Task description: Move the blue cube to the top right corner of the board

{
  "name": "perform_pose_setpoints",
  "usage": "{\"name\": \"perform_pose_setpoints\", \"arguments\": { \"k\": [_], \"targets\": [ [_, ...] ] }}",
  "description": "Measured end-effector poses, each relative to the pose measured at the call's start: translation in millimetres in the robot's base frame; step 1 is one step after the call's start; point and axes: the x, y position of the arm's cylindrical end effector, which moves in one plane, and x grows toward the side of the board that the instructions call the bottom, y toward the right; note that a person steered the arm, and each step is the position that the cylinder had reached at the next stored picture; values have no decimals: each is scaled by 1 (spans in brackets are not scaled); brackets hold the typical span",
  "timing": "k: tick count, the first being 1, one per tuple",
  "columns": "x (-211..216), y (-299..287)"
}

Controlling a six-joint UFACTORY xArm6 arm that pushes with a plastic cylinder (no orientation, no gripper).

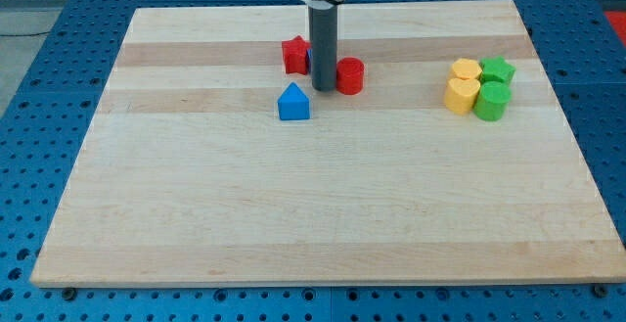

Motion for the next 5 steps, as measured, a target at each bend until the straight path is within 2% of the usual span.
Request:
{"name": "perform_pose_setpoints", "arguments": {
  "k": [2, 3, 5],
  "targets": [
    [5, -13],
    [-8, -13],
    [-61, 19]
  ]
}}
